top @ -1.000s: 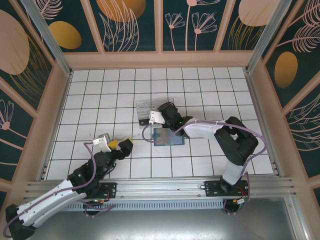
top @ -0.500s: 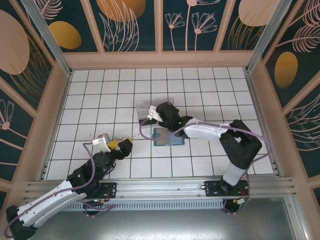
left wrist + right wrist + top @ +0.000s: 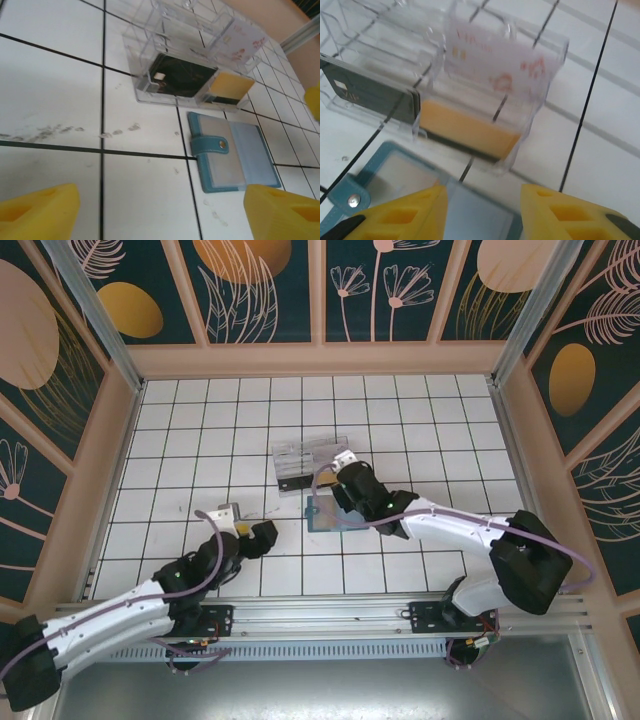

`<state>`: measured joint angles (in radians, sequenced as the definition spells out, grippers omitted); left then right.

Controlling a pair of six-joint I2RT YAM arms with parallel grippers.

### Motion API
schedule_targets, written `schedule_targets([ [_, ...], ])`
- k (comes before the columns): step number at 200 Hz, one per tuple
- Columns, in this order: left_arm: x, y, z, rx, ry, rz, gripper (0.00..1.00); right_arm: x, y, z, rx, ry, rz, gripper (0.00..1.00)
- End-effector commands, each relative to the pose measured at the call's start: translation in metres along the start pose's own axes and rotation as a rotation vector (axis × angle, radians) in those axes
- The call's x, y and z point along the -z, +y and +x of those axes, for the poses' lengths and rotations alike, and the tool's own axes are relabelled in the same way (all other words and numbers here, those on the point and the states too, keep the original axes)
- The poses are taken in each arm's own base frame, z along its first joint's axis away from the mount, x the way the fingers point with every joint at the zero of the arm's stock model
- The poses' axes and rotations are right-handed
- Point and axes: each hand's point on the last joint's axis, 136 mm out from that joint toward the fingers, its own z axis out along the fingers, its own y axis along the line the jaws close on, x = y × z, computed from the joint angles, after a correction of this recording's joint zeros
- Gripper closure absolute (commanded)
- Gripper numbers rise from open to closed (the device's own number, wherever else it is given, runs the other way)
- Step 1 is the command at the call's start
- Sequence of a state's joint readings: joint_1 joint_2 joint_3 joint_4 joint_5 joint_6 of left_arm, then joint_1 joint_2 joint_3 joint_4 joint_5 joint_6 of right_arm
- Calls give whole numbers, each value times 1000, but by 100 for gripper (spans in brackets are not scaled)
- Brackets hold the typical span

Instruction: Take the credit cards out of the card holder

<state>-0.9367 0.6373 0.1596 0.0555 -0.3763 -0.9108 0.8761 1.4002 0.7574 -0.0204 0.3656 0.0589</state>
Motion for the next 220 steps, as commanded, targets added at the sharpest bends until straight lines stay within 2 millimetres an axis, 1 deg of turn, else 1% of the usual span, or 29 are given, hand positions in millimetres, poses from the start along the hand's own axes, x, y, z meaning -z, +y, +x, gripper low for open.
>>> schedule_targets([
  [1,-7,-43,-9,36,27,112,27,2,6,22,-258,44,-70,56],
  [26,-23,-56,3,39,115,101,40,1,3,46,-347,68,-82,59],
  [33,-28,-60,8,43,138,107,46,1,2,51,-375,74,-89,60],
  [50,-36,-70,18,50,184,113,48,1,-1,65,-453,95,-126,63],
  [58,-40,-75,22,43,197,111,52,0,-3,69,-484,98,-140,65],
  [72,-46,-82,29,21,220,96,53,0,-8,75,-520,101,-151,66],
  [92,-56,-91,38,8,249,87,53,-2,-14,80,-543,103,-157,66],
  [109,-65,-96,45,1,275,77,52,-4,-14,84,-550,108,-169,67],
  [124,-74,-94,52,-9,296,49,53,-5,-15,85,-548,109,-169,67],
  [150,-85,-94,59,-28,311,25,55,-5,-15,87,-537,111,-174,67],
  [172,-93,-93,61,-51,314,-1,56,-6,-16,90,-529,119,-166,67],
  [193,-101,-92,64,-72,315,-22,56,-8,-13,93,-525,135,-177,68],
  [220,-112,-85,64,-97,306,-87,59,-10,-14,96,-517,146,-163,68],
])
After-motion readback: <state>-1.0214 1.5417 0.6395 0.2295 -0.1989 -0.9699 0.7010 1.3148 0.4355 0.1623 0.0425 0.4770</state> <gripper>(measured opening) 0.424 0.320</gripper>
